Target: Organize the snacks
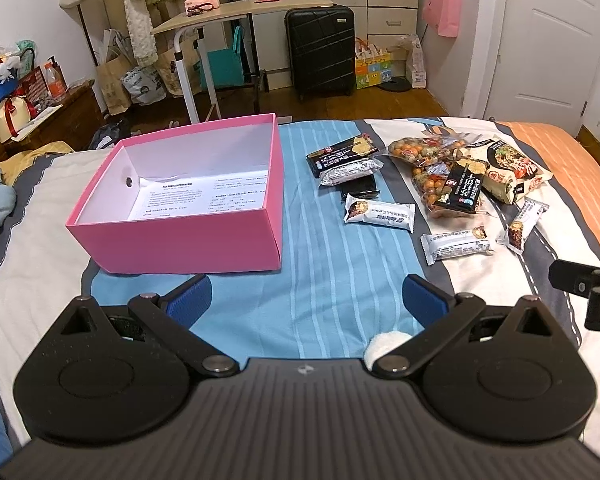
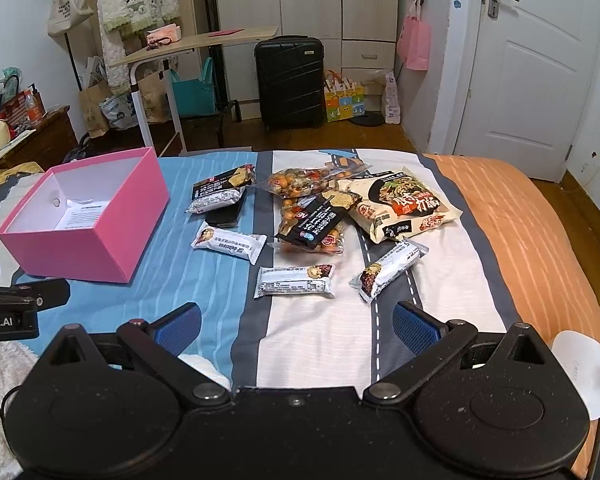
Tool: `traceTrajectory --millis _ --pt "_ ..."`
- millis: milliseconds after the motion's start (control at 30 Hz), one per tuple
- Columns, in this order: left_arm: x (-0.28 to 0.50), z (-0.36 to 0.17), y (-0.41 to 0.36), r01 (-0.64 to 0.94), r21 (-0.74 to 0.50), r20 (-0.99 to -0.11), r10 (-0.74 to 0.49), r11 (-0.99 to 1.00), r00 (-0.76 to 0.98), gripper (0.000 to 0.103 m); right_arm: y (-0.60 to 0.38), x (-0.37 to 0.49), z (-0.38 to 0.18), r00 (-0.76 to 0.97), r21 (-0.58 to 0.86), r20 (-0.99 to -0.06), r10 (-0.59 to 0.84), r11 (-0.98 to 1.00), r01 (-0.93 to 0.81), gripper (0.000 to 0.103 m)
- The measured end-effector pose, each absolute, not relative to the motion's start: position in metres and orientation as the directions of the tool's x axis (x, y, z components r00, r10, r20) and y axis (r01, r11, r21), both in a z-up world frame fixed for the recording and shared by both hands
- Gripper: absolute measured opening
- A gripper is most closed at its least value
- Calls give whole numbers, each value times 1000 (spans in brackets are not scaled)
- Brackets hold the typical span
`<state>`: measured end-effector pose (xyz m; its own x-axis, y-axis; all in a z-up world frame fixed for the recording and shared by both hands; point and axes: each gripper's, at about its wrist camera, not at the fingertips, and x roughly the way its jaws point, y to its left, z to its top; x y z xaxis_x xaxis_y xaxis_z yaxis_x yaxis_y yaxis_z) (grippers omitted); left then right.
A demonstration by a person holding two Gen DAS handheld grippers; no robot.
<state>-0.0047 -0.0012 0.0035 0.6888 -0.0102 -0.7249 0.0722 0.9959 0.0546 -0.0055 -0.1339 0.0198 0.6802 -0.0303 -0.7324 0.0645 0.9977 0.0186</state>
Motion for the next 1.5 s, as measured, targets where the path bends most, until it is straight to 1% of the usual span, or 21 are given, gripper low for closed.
traceTrajectory --millis 767,1100,1500 --pt "-10 9 2 79 28 -717 -35 996 697 103 -134 -5 21 678 6 -734 -44 997 71 103" --pt "-17 15 1 98 25 -694 -53 995 718 103 -138 -6 22 682 8 -730 -47 997 77 103" --pt "-15 9 -2 102 27 -713 -52 994 699 103 -142 -6 16 670 9 -741 -46 997 78 103"
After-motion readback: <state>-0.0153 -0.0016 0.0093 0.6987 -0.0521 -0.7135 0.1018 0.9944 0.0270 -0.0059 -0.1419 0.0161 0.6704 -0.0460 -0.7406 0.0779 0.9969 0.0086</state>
